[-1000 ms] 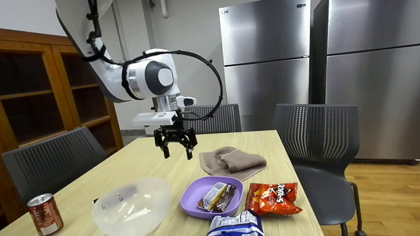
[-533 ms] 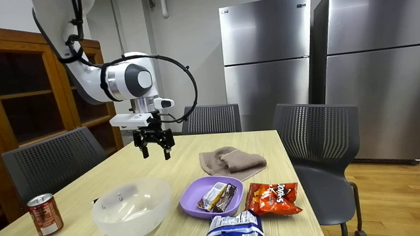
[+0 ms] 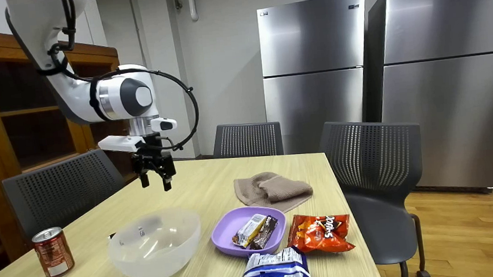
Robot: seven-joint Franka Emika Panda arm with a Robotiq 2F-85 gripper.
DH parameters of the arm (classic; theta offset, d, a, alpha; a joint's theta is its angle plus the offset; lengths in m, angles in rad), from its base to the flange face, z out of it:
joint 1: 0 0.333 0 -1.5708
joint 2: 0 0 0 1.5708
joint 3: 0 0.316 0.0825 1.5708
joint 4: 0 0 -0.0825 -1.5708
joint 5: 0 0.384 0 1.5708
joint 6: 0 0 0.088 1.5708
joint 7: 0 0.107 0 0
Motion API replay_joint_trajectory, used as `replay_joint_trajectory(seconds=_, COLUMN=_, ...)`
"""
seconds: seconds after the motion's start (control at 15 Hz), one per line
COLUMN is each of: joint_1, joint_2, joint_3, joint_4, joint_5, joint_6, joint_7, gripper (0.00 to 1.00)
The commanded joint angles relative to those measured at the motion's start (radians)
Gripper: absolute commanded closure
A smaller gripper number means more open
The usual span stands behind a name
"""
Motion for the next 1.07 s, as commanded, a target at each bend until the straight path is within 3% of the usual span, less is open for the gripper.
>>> replay_joint_trajectory(seconds=0.0, joint_1=0.009, joint_2=-0.002, joint_3=0.005, joint_4=0.001, joint_5=0.002, joint_6=-0.011, joint_7=0.031, gripper=0.0)
replay_joint_trajectory(seconds=1.0, joint_1=0.067, joint_2=0.045, joint_3=0.007, joint_4=0.041, joint_5=-0.016, joint_6=-0.019, joint_7=0.106, gripper=0.0)
